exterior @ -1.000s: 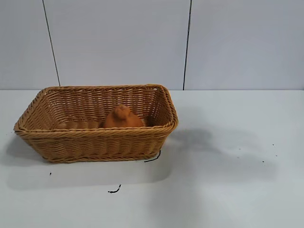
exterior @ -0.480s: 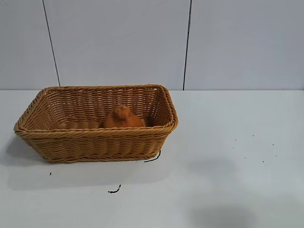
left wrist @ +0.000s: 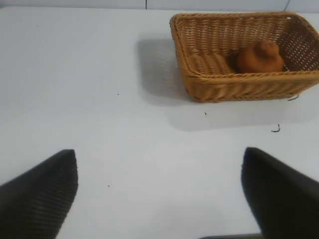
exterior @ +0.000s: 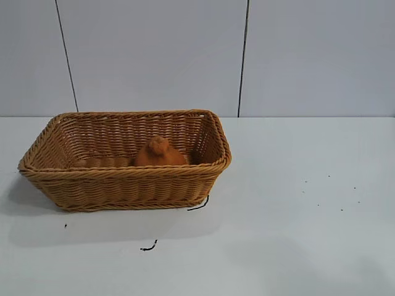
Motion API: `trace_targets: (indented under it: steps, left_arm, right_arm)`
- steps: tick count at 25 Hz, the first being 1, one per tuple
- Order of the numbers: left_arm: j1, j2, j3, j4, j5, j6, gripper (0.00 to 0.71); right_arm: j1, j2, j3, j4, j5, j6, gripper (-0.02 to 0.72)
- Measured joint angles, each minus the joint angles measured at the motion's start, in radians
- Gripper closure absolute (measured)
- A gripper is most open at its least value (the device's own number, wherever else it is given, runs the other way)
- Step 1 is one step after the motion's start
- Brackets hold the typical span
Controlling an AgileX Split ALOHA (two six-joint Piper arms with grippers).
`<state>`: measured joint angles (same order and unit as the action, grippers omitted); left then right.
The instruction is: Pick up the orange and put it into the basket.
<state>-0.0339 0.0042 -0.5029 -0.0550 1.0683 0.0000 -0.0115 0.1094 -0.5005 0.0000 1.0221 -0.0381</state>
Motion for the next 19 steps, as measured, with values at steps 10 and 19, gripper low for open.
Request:
trace_targets:
  steps: [10,19]
  left_arm:
    - [0.0,0.0,0.0,0.0,0.0,0.0,0.071]
    - [0.0,0.0,0.0,0.0,0.0,0.0,0.071]
  right_arm:
    - [0.0,-0.113,0.0,0.0,0.001,0.002,0.135]
    - [0.0,-0.113,0.0,0.0,0.001,0.002,0.135]
